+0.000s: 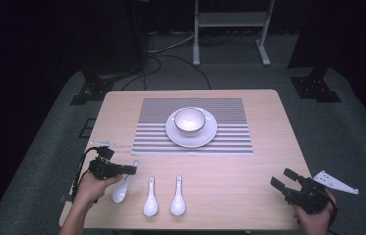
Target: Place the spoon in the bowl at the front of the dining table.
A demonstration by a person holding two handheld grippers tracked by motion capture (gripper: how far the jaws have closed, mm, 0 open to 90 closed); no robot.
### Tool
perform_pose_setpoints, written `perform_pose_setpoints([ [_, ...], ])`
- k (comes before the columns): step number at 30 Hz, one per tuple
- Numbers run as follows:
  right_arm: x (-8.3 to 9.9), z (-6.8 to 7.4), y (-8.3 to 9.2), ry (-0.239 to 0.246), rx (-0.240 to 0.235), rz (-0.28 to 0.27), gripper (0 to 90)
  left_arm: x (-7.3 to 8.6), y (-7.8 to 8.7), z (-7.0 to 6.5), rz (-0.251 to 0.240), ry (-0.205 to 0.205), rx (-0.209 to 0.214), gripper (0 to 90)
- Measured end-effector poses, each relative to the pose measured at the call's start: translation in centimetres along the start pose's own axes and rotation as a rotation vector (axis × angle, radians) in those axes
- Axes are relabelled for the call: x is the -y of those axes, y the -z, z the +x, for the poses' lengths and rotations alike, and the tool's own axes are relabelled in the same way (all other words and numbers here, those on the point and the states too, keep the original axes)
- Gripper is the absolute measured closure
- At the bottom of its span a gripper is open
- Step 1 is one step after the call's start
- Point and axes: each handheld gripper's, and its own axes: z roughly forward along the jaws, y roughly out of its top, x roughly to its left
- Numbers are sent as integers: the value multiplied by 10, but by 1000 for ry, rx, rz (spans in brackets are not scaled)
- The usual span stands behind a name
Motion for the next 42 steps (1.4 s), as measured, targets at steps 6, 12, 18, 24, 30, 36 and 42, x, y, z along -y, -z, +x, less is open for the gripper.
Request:
perform_pose_setpoints([
  [6,0,0,0,0,-1,1,190,-13,-3,-3,-3,6,11,851],
  [12,1,-2,0,-4,1,4,190,-26,-4,-8,-5,0,10,852],
  [18,2,-1,-2,1,1,14,190,-40,-9,-13,-2,-13,14,852],
  [24,2,-2,-3,-1,0,15,190,-55,-16,-19,6,-20,22,852],
  [30,3,-4,-3,-6,4,18,190,-69,-20,-22,11,-24,28,852],
  [36,4,-4,-4,-5,2,29,190,-84,-23,-25,9,-34,35,852],
  [42,5,-3,-6,1,4,38,190,-98,-31,-30,11,-42,53,853],
])
